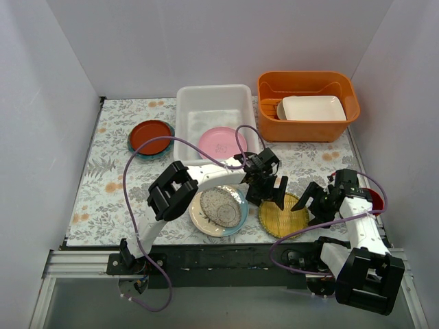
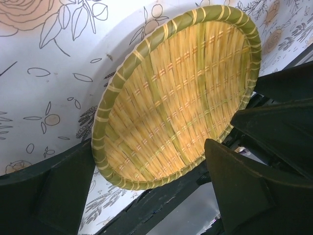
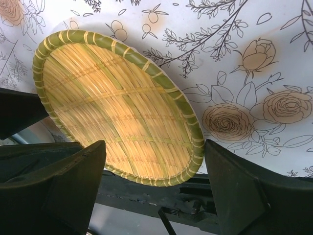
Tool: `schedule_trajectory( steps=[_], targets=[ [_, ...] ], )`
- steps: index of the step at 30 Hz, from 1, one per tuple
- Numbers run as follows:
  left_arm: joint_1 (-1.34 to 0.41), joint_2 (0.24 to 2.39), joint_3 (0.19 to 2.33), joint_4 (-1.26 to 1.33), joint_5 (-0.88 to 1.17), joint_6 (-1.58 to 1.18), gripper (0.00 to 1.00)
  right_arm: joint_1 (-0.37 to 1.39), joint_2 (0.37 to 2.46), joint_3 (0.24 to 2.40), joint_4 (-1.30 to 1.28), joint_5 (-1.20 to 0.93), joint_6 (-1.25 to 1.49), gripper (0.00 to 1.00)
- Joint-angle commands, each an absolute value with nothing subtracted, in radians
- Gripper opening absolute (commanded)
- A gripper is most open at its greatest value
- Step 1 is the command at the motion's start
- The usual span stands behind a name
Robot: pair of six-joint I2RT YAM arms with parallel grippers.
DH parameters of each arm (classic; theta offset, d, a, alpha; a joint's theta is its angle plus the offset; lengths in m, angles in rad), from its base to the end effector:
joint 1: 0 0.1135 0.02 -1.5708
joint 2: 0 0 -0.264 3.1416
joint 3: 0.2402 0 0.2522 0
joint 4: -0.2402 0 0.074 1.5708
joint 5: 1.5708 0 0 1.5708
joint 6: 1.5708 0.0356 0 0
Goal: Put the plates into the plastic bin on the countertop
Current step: Pick up the plate from the corner of the board.
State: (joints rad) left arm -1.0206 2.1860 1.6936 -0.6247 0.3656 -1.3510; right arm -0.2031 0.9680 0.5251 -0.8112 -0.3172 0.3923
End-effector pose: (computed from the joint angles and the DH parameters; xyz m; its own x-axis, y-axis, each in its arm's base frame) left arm 0.2315 -0.4018 0.1698 -0.9594 -0.1791 0.2181 -0.2672 0.8251 -0.4978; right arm 0.1501 -0.0196 0.1777 -0.8231 0.5404 -0.1745 0.4450 0.8047 0.3929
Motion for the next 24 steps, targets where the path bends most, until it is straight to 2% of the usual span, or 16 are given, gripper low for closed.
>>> schedule_trajectory(
  steps=[1,9,24],
  targets=[
    [-1.04,2.227,1.721,-0.658,0.365,-1.358,0.86,-0.209,0.951,0.531,-0.805,-0.333,0.393,0.88],
    [-1.052,2.162,1.718,-0.638,0.344,-1.367,0.8,-0.212,0.943,0.531,-0.805,-0.342,0.391,0.88],
    [-1.057,1.974,1.586,-0.453,0.351,-1.431,0.79,-0.212,0.893,0.5,-0.775,-0.414,0.403,0.88]
  ],
)
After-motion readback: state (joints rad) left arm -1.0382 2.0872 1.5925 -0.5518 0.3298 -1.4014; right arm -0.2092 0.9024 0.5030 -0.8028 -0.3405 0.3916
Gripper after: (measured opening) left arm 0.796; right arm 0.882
